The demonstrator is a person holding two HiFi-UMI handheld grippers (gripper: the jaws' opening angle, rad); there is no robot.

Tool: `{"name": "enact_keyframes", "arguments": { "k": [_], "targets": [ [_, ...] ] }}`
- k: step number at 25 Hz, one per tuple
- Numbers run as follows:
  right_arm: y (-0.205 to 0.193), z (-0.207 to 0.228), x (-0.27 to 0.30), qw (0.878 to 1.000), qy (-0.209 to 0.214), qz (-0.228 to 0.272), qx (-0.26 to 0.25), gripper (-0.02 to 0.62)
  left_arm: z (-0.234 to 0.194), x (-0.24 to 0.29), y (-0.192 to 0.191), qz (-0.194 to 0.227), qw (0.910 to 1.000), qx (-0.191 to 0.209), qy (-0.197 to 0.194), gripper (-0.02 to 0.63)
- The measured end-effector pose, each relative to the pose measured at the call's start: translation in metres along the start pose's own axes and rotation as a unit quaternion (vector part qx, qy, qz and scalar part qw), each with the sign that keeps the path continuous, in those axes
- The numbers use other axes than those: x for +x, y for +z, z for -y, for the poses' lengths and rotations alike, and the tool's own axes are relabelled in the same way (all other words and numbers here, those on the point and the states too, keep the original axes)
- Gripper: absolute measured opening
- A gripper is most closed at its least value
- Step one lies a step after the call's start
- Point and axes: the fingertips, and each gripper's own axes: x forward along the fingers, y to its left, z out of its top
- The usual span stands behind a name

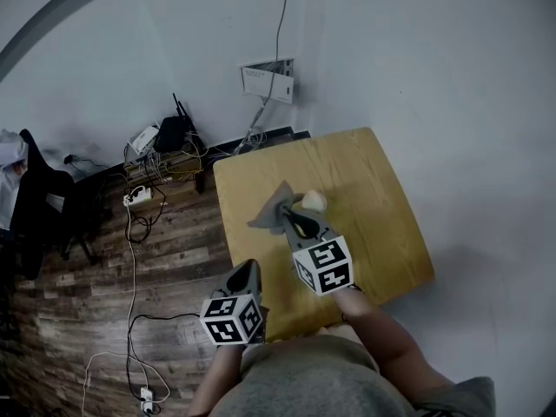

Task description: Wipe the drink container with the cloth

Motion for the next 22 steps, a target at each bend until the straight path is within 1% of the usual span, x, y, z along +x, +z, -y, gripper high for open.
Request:
{"name": "enact_keyframes", "arguments": {
  "k": [6,10,15,22],
  "targets": [
    [-0.007,0.008,-0.005,1.0,-0.022,-0.005,0.01,0.009,0.004,0.002,-0.001,-0.004,1.0,0.003,-0.006,0.003],
    [-0.019,0.011,-0.006,0.999,-0.031,-0.013,0.022,0.01,0.005,0.003,-0.003,-0.007,0.9999,0.005,-0.008,0.003],
    [-0.039,0.022,-0.006,0.998,-0.05,-0.033,0.036,0.009,0.005,0.003,-0.004,-0.01,0.9999,0.006,-0.007,0.003],
    [-0.067,0.025,-0.001,0.994,-0.058,-0.067,0.065,0.009,0.0,0.0,-0.004,-0.013,0.9999,0.006,-0.006,0.003]
  ]
}}
